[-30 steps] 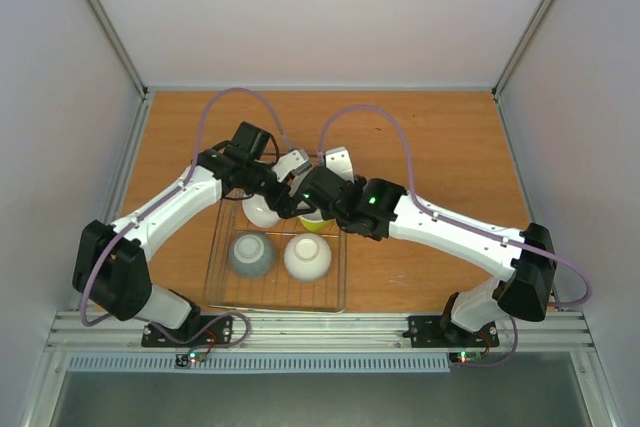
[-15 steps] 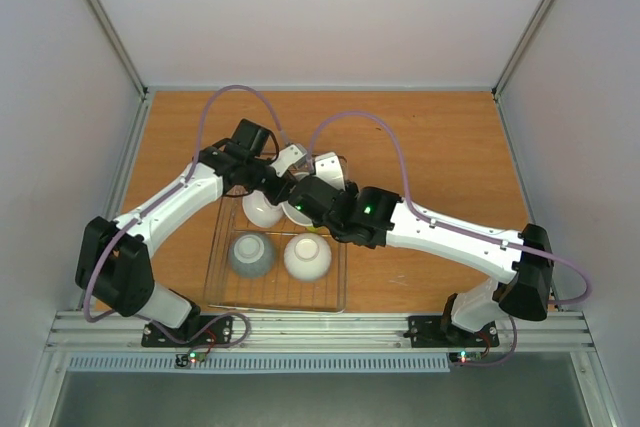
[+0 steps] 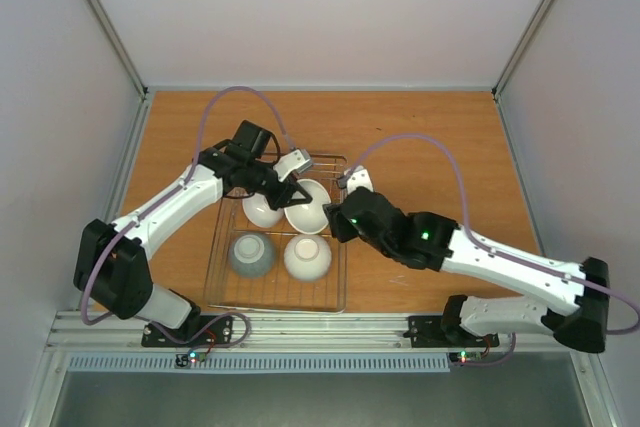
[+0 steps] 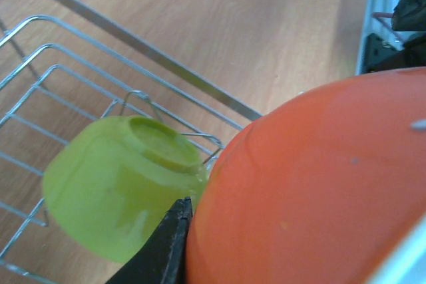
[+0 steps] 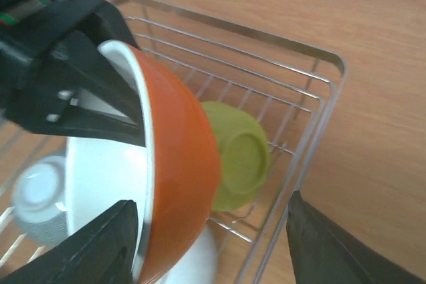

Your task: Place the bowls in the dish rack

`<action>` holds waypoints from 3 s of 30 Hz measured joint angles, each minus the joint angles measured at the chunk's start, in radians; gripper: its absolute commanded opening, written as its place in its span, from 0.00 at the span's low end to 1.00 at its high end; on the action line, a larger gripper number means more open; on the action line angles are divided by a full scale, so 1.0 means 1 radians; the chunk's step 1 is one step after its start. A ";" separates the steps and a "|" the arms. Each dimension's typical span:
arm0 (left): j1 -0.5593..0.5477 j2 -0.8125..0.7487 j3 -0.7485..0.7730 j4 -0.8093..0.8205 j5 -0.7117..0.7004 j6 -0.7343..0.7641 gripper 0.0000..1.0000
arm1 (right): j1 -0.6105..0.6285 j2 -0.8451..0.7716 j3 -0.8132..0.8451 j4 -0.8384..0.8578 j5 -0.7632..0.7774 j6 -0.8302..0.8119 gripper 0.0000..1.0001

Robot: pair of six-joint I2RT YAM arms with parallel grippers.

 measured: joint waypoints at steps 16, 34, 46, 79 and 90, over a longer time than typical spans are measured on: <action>0.092 0.033 0.043 -0.203 0.394 0.186 0.00 | -0.077 -0.293 -0.251 0.282 -0.509 -0.044 0.94; 0.092 0.066 0.064 -0.318 0.498 0.313 0.01 | -0.077 -0.226 -0.335 0.559 -0.604 0.021 0.96; 0.108 0.066 0.074 -0.314 0.461 0.351 0.00 | -0.086 -0.130 -0.348 0.662 -0.649 0.133 0.31; 0.170 -0.259 -0.109 0.100 0.144 -0.001 0.80 | -0.083 -0.126 -0.059 0.070 -0.510 -0.167 0.01; 0.174 -0.352 -0.169 0.262 -0.138 -0.098 0.83 | 0.183 0.137 0.170 -0.196 -0.319 -0.292 0.01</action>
